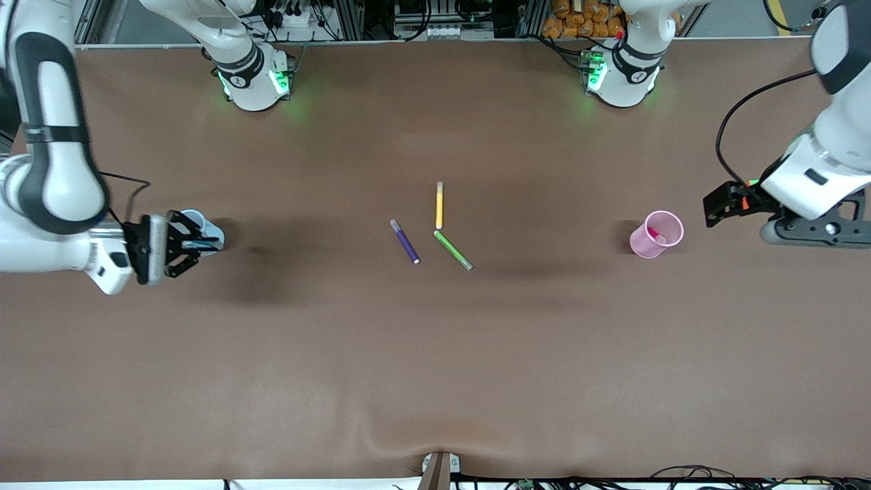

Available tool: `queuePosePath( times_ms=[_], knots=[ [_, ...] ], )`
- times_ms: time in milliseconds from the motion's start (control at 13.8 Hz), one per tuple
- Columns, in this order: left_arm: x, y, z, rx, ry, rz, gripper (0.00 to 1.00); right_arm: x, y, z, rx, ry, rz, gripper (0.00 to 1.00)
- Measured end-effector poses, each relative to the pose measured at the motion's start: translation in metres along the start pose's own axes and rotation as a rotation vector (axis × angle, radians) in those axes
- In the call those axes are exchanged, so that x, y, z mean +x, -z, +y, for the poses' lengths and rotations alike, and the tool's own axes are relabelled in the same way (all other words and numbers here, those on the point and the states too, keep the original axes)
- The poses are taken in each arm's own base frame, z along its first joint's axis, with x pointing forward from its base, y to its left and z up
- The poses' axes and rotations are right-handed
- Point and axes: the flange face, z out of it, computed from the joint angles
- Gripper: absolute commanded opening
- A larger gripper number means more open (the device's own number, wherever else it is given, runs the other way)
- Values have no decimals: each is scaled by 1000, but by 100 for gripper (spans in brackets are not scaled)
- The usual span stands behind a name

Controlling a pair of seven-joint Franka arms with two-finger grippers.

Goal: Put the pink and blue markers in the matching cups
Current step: 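Drop the blue marker into the blue cup with the right gripper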

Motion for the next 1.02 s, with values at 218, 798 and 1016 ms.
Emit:
queuePosePath(
  times_ms=[218,798,1016],
  knots=[
    [-4,6,-9,-58,29,-44,100,-40,16,-16,62,155,102,0],
    [-13,2,-32,-62,26,-134,100,-125,-27,-14,183,312,278,0],
    [-16,0,-37,-62,12,-158,100,-129,-35,-11,194,313,289,100]
  ],
)
